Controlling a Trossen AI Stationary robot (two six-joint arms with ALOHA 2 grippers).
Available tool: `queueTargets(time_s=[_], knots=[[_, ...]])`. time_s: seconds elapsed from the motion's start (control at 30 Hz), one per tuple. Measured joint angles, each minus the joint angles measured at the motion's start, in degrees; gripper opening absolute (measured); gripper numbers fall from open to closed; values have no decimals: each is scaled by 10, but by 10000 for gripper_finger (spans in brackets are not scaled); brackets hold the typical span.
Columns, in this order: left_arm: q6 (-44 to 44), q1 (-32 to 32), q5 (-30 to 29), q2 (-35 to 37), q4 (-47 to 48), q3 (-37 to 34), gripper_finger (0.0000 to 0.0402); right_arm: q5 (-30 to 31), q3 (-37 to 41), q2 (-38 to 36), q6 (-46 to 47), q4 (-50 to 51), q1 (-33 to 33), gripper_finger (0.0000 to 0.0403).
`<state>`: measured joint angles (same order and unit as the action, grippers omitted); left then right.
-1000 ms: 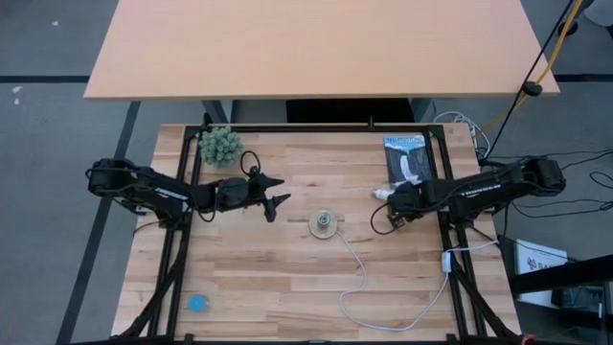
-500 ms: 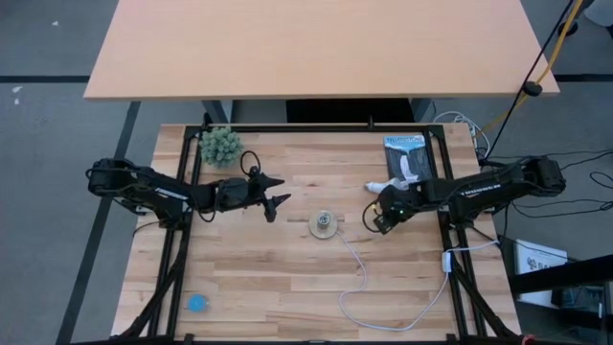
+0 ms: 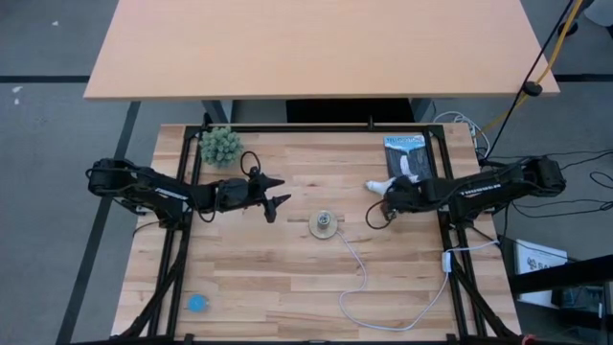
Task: Screw lightbulb
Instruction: Insert the white light bulb into the gold lamp
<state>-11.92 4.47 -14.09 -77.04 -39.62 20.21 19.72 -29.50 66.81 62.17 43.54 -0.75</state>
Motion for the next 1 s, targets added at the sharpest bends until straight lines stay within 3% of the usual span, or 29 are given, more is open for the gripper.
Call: queueTargets(time_s=[0.13, 0.23, 0.5, 0.63, 0.77, 1.0], knots=[[0, 0, 0, 0, 0, 0, 259, -145, 0, 0, -205, -169, 1, 38], [0, 0, 0, 0, 0, 0, 259, -193, 0, 0, -218, -207, 1, 38], [0, 0, 0, 0, 0, 0, 259, -179, 0, 0, -135, -104, -15, 38], [0, 0, 0, 0, -1, 0, 259, -125, 0, 0, -90, -69, -26, 38], [0, 0, 0, 0, -1, 0, 259, -107, 0, 0, -127, -128, -31, 38], [0, 0, 0, 0, -1, 0, 259, -80, 0, 0, -295, -302, -34, 38]])
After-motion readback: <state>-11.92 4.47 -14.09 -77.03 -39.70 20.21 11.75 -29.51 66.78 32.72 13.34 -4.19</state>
